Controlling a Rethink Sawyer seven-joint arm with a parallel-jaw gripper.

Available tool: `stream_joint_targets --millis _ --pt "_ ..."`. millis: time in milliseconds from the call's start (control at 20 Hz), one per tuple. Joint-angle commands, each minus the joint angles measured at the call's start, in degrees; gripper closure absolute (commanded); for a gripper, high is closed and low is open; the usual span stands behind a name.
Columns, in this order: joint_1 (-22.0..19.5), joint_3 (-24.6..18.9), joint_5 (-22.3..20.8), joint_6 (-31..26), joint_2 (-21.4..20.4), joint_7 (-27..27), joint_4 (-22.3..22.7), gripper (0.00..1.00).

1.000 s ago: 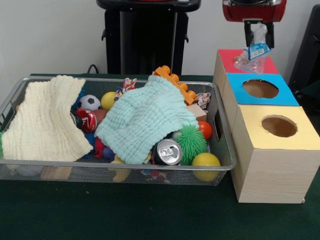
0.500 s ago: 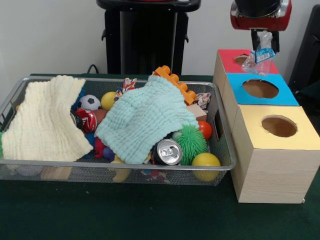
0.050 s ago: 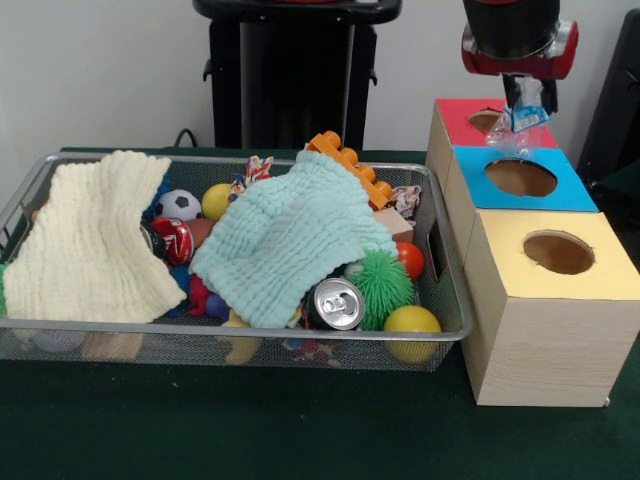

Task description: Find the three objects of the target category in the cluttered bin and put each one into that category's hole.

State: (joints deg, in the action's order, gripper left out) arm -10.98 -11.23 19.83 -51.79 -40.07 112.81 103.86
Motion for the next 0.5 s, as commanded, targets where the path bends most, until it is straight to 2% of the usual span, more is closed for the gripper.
stream_joint_targets --millis 50,500 --pt "-1.66 -5.13 2.81 5.18 3.52 2.34 3.00 1.00" --pt "-1.82 -6.31 3.05 3.93 2.33 3.01 1.98 1.00"
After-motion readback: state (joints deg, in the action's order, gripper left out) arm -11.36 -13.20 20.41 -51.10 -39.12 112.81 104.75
